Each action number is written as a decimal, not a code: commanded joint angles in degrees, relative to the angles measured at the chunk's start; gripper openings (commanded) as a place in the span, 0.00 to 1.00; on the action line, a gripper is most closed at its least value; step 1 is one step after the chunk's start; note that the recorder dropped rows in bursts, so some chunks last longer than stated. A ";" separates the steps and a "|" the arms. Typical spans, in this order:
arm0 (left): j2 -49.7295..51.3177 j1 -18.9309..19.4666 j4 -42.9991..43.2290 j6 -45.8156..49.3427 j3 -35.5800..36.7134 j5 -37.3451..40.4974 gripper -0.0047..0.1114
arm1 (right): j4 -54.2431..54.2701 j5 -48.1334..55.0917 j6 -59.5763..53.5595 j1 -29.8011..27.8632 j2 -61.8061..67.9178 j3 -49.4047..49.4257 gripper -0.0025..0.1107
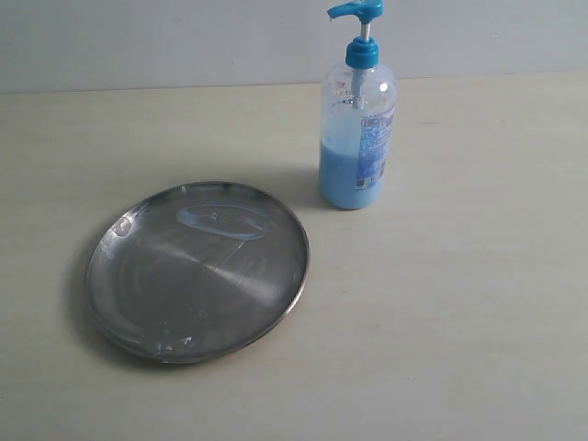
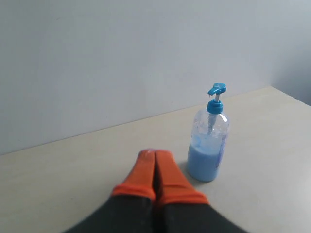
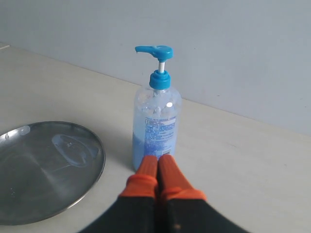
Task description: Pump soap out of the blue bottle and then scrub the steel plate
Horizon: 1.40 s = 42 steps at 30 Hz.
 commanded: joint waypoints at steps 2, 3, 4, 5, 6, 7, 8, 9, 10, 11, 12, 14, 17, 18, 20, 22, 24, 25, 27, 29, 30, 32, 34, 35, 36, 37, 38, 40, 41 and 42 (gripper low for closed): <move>-0.14 0.03 -0.26 0.03 0.33 0.00 0.04 | -0.04 -1.02 0.00 0.03 -0.32 0.46 0.02; -0.14 0.03 -0.26 0.03 0.33 0.00 0.04 | -0.04 -1.02 0.00 0.03 -0.32 0.46 0.02; -0.14 0.03 -0.26 0.03 0.33 0.00 0.04 | -0.04 -1.02 0.00 0.03 -0.32 0.46 0.02; -0.14 0.03 -0.26 0.01 0.33 -0.41 0.04 | -0.04 -1.02 0.00 0.03 -0.32 0.46 0.02; -0.14 0.03 -0.26 0.01 0.33 -0.41 0.04 | -0.04 -1.02 0.00 0.03 -0.32 0.46 0.02; -0.14 0.03 -0.26 0.01 0.33 -0.11 0.04 | -0.04 -1.02 0.00 0.03 -0.32 0.46 0.02; -0.14 0.03 -0.14 0.45 0.41 0.20 0.04 | -0.04 -1.02 0.00 0.03 -0.32 0.46 0.02; -0.18 0.03 -0.02 0.74 0.55 0.20 0.04 | -0.04 -1.02 0.00 0.03 -0.32 0.46 0.02; -0.58 0.03 0.01 0.74 1.00 0.20 0.04 | -0.04 -1.02 0.00 0.03 -0.32 0.46 0.02; -0.85 0.26 0.10 0.74 1.56 -0.04 0.04 | -0.04 -1.02 0.00 0.03 -0.32 0.46 0.02; -1.52 0.49 0.10 0.74 2.30 -0.58 0.04 | -0.04 -1.02 0.00 0.03 -0.32 0.46 0.02; -2.88 1.30 0.10 0.74 4.02 -2.30 0.04 | -0.04 -1.02 0.00 0.03 -0.32 0.46 0.02; -5.27 3.26 0.10 0.64 7.18 -6.64 0.04 | -0.04 -1.02 0.00 0.03 -0.32 0.46 0.02; -6.21 4.03 0.10 0.64 8.41 -8.23 0.04 | -0.04 -1.02 0.00 0.03 -0.32 0.46 0.02; -7.99 5.58 0.10 0.64 10.90 -10.86 0.04 | -0.04 -1.02 0.00 0.03 -0.32 0.46 0.02; -9.92 7.17 0.10 0.64 12.86 -12.52 0.04 | -0.04 -1.02 0.00 0.03 -0.32 0.46 0.02; -11.78 9.00 0.10 0.20 14.91 -14.07 0.04 | -0.04 -1.02 0.00 0.03 -0.32 0.46 0.02; -12.49 9.95 0.10 -0.03 15.69 -14.74 0.04 | -0.04 -1.02 0.00 0.03 -0.32 0.46 0.02; -14.19 11.80 0.10 -0.27 17.47 -15.44 0.04 | -0.04 -1.02 0.00 0.03 -0.32 0.46 0.02; -15.57 13.40 0.10 -0.45 19.14 -16.29 0.04 | -0.04 -1.02 0.00 0.03 -0.32 0.46 0.02; -16.25 14.32 0.10 -0.51 19.96 -16.71 0.04 | -0.04 -0.88 0.00 0.03 -0.32 0.46 0.02; -17.51 15.91 0.10 -0.85 21.41 -17.54 0.04 | -0.04 -0.77 0.00 0.03 -0.32 0.46 0.02; -18.59 17.62 0.10 -1.08 22.95 -18.86 0.04 | -0.04 -0.77 0.00 0.03 -0.32 0.46 0.02; -19.13 18.48 0.10 -1.59 23.88 -19.54 0.04 | -0.04 -0.77 0.00 0.03 -0.32 0.46 0.02; -19.58 19.33 0.10 -1.87 24.89 -20.32 0.04 | -0.04 -0.77 0.00 0.03 -0.32 0.46 0.02; -20.19 20.14 0.10 -1.98 25.92 -20.97 0.04 | -0.04 -0.77 0.00 0.03 -0.32 0.46 0.02; -20.59 20.76 0.10 -1.98 26.77 -21.52 0.04 | -0.04 -0.77 0.00 0.03 -0.32 0.46 0.02; -21.45 22.18 0.10 -2.39 29.12 -23.15 0.04 | -0.04 -0.77 0.00 0.03 -0.32 0.46 0.02; -21.94 22.72 0.10 -2.83 30.42 -23.89 0.04 | -0.04 -0.77 0.00 0.03 -0.32 0.46 0.02; -22.54 23.35 0.10 -3.27 31.74 -24.75 0.04 | -0.04 -0.77 0.00 0.03 -0.32 0.46 0.02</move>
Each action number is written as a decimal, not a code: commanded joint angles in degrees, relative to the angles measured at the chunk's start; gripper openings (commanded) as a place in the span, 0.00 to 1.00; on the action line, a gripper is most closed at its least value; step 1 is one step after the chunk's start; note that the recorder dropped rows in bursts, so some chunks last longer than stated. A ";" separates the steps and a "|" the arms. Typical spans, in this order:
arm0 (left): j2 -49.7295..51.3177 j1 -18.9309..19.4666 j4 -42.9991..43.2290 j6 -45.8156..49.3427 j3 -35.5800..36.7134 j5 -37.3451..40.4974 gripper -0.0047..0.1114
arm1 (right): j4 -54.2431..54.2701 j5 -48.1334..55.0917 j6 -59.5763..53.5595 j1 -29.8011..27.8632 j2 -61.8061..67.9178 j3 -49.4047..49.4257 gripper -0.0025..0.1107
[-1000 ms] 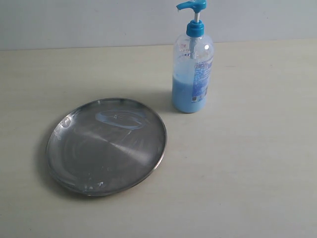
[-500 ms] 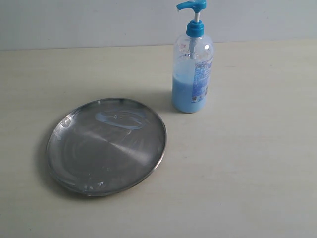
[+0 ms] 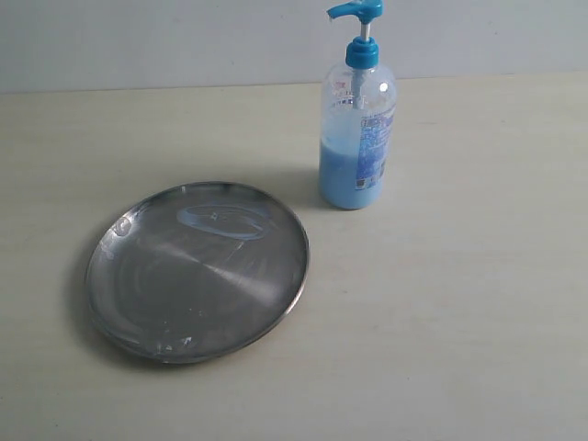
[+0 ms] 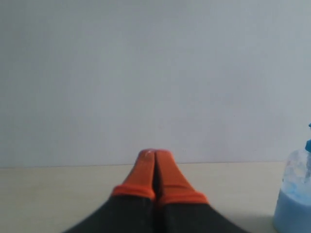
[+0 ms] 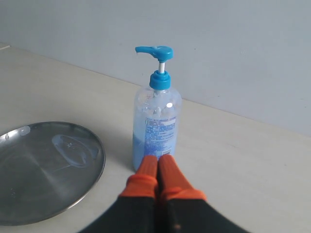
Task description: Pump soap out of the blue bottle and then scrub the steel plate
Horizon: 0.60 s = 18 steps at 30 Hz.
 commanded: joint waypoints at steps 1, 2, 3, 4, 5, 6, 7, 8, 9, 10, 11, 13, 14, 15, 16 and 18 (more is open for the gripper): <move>-2.30 2.79 -0.12 -2.22 5.75 -4.57 0.04 | -0.04 -0.68 0.00 0.03 -0.32 0.46 0.02; -2.72 3.34 -0.12 -2.45 6.87 -5.21 0.04 | -0.04 -0.68 0.00 0.03 -0.32 0.46 0.02; -3.21 3.84 -0.12 -2.74 8.24 -5.82 0.04 | -0.04 -0.68 0.00 0.03 -0.32 0.46 0.02; -3.62 4.29 -0.12 -3.22 9.52 -6.07 0.04 | -0.04 -0.68 0.00 0.03 -0.32 0.46 0.02; -3.98 4.72 -0.12 -3.64 10.50 -6.22 0.04 | -0.04 -0.68 0.00 0.03 -0.32 0.46 0.02; -4.35 5.07 -0.23 -3.78 11.64 -6.22 0.04 | -0.04 -0.68 0.00 0.03 -0.32 0.46 0.02; -4.75 5.34 -0.23 -3.88 12.69 -6.22 0.04 | -0.04 -0.68 0.00 0.03 -0.32 0.46 0.02; -5.06 5.63 -0.23 -4.03 13.63 -6.22 0.04 | -0.04 -0.68 0.00 0.03 -0.32 0.46 0.02; -5.57 5.89 -0.23 -4.03 14.49 -6.52 0.04 | -0.04 -0.68 0.00 0.03 -0.32 0.46 0.02; -5.93 6.16 -0.23 -4.18 15.29 -6.50 0.04 | -0.04 -0.68 0.00 0.03 -0.32 0.46 0.02; -6.38 6.29 -0.23 -4.18 15.91 -6.64 0.04 | -0.04 -0.68 0.00 0.03 -0.32 0.46 0.02; -6.52 6.65 -0.23 -4.99 17.50 -6.85 0.04 | -0.04 -0.68 0.00 0.03 -0.32 0.46 0.02; -6.52 6.81 -0.23 -5.15 18.14 -6.85 0.04 | -0.04 -0.68 0.00 0.03 -0.32 0.46 0.02; -6.52 6.81 -0.23 -5.34 19.07 -6.85 0.04 | -0.04 -0.68 0.00 0.03 -0.32 0.46 0.02; -6.52 6.81 -0.23 -5.44 19.66 -6.85 0.04 | -0.04 -0.68 0.00 0.03 -0.32 0.46 0.02; -6.52 6.81 -0.23 -6.39 20.93 -6.85 0.04 | -0.04 -0.68 0.00 0.03 -0.32 0.46 0.02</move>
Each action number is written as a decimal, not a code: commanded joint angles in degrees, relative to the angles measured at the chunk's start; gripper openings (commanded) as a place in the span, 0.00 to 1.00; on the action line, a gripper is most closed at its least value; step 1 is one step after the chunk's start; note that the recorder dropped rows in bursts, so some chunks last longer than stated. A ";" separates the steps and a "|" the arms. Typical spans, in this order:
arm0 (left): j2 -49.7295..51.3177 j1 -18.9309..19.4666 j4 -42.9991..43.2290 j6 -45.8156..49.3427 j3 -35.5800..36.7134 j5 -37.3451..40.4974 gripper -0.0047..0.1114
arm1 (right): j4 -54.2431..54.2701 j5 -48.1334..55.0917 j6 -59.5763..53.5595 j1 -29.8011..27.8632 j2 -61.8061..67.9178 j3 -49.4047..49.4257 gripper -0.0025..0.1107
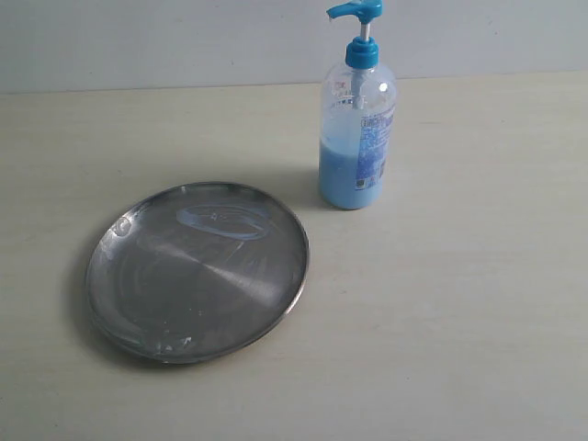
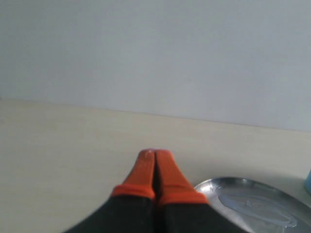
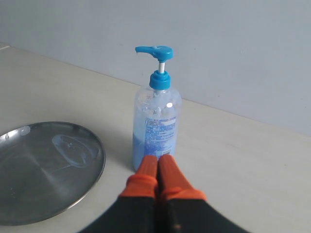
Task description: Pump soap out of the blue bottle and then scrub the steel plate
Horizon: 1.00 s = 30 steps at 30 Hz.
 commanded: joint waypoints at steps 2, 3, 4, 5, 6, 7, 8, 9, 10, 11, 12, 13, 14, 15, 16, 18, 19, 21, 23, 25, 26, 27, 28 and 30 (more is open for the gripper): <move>-0.36 0.20 -0.23 -1.95 2.54 -0.89 0.04 | -0.04 -0.68 0.00 0.03 -0.32 0.46 0.02; -0.36 0.20 -0.23 -1.95 2.54 -0.89 0.04 | -0.04 -0.68 0.00 0.03 -0.32 0.46 0.02; -0.36 0.20 -0.23 -1.95 2.54 -0.36 0.04 | -0.04 -0.68 0.00 0.03 -0.32 0.46 0.02; -0.36 0.25 0.16 -1.95 2.54 1.33 0.04 | -0.04 -0.78 0.00 0.03 -0.32 0.46 0.02; -0.36 0.50 0.33 -1.95 2.54 1.77 0.04 | -0.04 -0.78 0.00 0.03 -0.32 0.46 0.02; -0.36 1.01 0.45 -1.95 2.54 3.15 0.04 | -0.04 -0.78 0.00 0.03 -0.32 0.46 0.02; -0.36 1.16 0.45 -1.95 2.54 3.91 0.04 | -0.04 -0.78 0.00 0.03 -0.32 0.46 0.02; -0.36 1.17 0.45 -1.95 2.54 6.04 0.04 | -0.04 -0.78 0.00 0.03 -0.32 0.46 0.02; -0.36 1.17 0.45 -1.95 2.54 6.93 0.04 | -0.04 -0.78 0.00 0.03 -0.32 0.46 0.02; -0.36 1.17 0.45 -1.95 2.54 8.51 0.04 | -0.04 -0.78 0.00 0.03 -0.32 0.46 0.02; -0.36 1.17 0.45 -1.95 2.54 8.90 0.04 | -0.04 -0.78 0.00 0.03 -0.32 0.46 0.02; -0.36 1.17 0.45 -1.95 2.54 8.90 0.04 | -0.04 -0.78 0.00 0.03 -0.32 0.46 0.02; -0.36 1.17 0.45 -1.95 2.54 8.90 0.04 | -0.04 -0.78 0.00 0.03 -0.32 0.46 0.02; -0.36 1.17 0.45 -1.95 2.54 8.90 0.04 | -0.04 -0.78 0.00 0.03 -0.32 0.46 0.02; -0.36 1.17 0.45 -1.95 2.54 8.78 0.04 | -0.04 -0.78 0.00 0.03 -0.32 0.46 0.02; -0.36 1.17 0.45 -1.95 2.54 8.78 0.04 | -0.04 -0.78 0.00 0.03 -0.32 0.46 0.02; -0.36 1.17 0.45 -1.95 2.54 8.89 0.04 | -0.04 -0.78 0.00 0.03 -0.32 0.46 0.02; -0.36 1.17 0.56 -1.72 2.54 8.90 0.04 | -0.04 -0.78 0.00 0.03 -0.32 0.46 0.02; -0.36 1.17 0.56 -1.73 2.54 9.01 0.04 | -0.04 -0.78 0.00 0.03 -0.32 0.46 0.02; -0.36 1.17 0.56 -1.73 2.54 9.01 0.04 | -0.04 -0.78 0.00 0.03 -0.32 0.46 0.02; -0.36 1.17 0.56 -1.73 2.54 9.01 0.04 | -0.04 -0.78 0.00 0.03 -0.32 0.46 0.02; -0.36 1.17 0.56 -1.73 2.54 9.01 0.04 | -0.04 -0.78 0.00 0.03 -0.32 0.46 0.02; -0.36 1.17 0.56 -1.73 2.54 9.01 0.04 | -0.04 -0.78 0.00 0.03 -0.32 0.46 0.02; -0.36 1.17 0.56 -1.73 2.54 9.01 0.04 | -0.04 -0.78 0.00 0.03 -0.32 0.46 0.02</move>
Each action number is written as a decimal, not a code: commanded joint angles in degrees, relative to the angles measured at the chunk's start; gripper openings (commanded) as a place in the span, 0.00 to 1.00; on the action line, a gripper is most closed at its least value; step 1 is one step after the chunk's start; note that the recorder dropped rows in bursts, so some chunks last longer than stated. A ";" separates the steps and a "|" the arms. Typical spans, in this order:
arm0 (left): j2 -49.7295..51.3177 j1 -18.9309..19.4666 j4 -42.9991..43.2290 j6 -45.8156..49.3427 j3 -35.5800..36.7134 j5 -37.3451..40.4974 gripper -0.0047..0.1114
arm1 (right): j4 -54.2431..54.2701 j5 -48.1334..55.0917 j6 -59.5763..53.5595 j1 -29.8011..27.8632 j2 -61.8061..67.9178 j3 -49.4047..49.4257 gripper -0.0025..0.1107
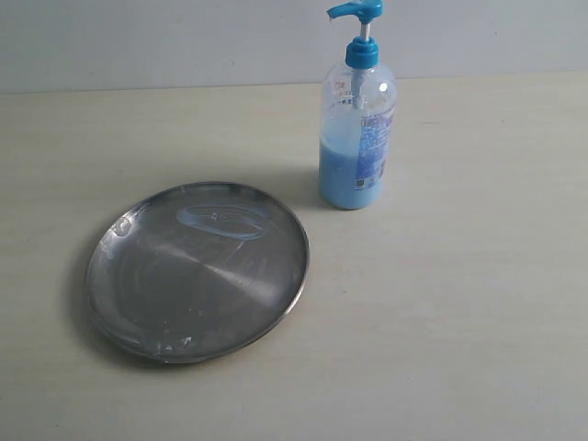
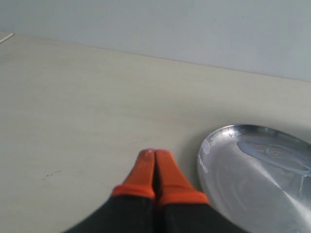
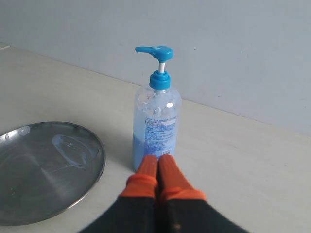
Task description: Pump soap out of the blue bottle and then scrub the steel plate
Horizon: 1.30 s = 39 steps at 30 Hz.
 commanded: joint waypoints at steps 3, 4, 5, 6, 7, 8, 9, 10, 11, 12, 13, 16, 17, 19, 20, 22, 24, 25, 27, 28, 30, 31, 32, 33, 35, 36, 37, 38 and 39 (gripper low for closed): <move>-0.36 0.11 0.23 -0.03 0.20 -0.06 0.04 | -0.04 -0.78 0.00 0.03 -0.32 0.46 0.02; -0.36 0.11 0.23 -0.03 0.20 -0.06 0.04 | -0.04 -0.78 0.00 0.03 -0.32 0.46 0.02; -0.36 0.11 0.23 -0.03 0.20 -0.06 0.04 | -0.04 -0.78 0.00 0.03 -0.32 0.46 0.02; -0.36 0.11 0.23 -0.03 0.20 -0.06 0.04 | -0.04 -0.78 0.00 0.03 -0.32 0.46 0.02; -0.36 0.11 0.23 -0.03 0.20 -0.06 0.04 | -0.04 -0.78 0.00 0.03 -0.32 0.46 0.02; -0.36 0.11 0.23 -0.03 0.20 -0.06 0.04 | -0.04 -0.78 0.00 0.03 -0.32 0.46 0.02; -0.36 0.11 0.23 -0.03 0.20 -0.06 0.04 | -0.04 -0.78 0.00 0.03 -0.32 0.46 0.02; -0.36 0.11 0.23 -0.03 0.20 -0.06 0.04 | -0.04 -0.78 0.00 0.03 -0.32 0.46 0.02; -0.36 0.11 0.23 -0.03 0.20 -0.06 0.04 | -0.04 -0.78 0.00 0.03 -0.32 0.46 0.02; -0.36 0.11 0.23 -0.03 0.20 -0.06 0.04 | -0.04 -0.78 0.00 0.03 -0.32 0.46 0.02; -0.36 0.11 0.23 -0.03 0.20 -0.06 0.04 | -0.04 -0.78 0.00 0.03 -0.32 0.46 0.02; -0.36 0.11 0.23 -0.03 0.20 -0.06 0.04 | -0.04 -0.78 0.00 0.03 -0.32 0.46 0.02; -0.36 0.11 0.23 -0.03 0.20 -0.06 0.04 | -0.04 -0.78 0.00 0.03 -0.32 0.46 0.02; -0.36 0.11 0.23 -0.03 0.20 -0.06 0.04 | -0.04 -0.66 0.00 0.03 -0.32 0.46 0.02; -0.36 0.11 0.23 -0.03 0.20 -0.06 0.04 | 0.15 -0.67 0.00 0.03 -0.32 0.46 0.02; -0.36 0.11 0.23 0.12 0.20 -0.07 0.04 | 0.67 -0.67 0.00 0.03 -0.32 0.63 0.02; -0.36 0.11 0.23 0.12 0.20 -0.07 0.04 | 0.91 -0.67 0.00 0.03 -0.32 1.42 0.02; -0.36 0.11 0.23 0.12 0.20 -0.07 0.04 | 0.91 -0.67 0.00 0.03 -0.45 2.03 0.02; -0.36 0.11 0.23 0.12 0.20 -0.07 0.04 | 1.20 -0.54 0.00 0.03 -0.74 3.43 0.02; -0.36 0.11 0.23 0.12 0.20 -0.07 0.04 | 1.36 -0.45 0.00 0.03 -1.05 4.21 0.02; -0.36 0.11 0.23 0.12 0.20 -0.07 0.04 | 1.44 -0.45 0.00 0.03 -2.10 5.88 0.02; -0.36 0.11 0.23 0.12 0.20 -0.07 0.04 | 1.50 -0.45 0.00 0.03 -2.73 6.70 0.02; -0.36 0.11 0.23 0.12 0.20 -0.07 0.04 | 1.50 -0.57 0.00 0.03 -3.36 7.51 0.02; -0.36 0.11 0.23 0.12 0.20 -0.07 0.04 | 1.62 -0.70 0.00 0.03 -3.81 8.14 0.02; -0.36 0.11 0.23 0.12 0.20 -0.07 0.04 | 1.75 -0.86 0.00 0.03 -4.79 9.56 0.02; -0.36 0.11 0.23 0.12 0.20 -0.07 0.04 | 1.75 -0.86 0.00 0.03 -5.16 10.05 0.02; -0.36 0.11 0.23 0.12 0.20 -0.07 0.04 | 1.75 -0.86 0.00 -0.20 -5.61 10.78 0.02; -0.36 0.11 0.23 0.12 0.20 -0.07 0.04 | 1.75 -1.22 0.00 -0.63 -5.94 11.22 0.02; -0.36 0.11 0.23 0.12 0.20 -0.07 0.04 | 1.75 -1.61 0.00 -1.06 -6.36 11.82 0.02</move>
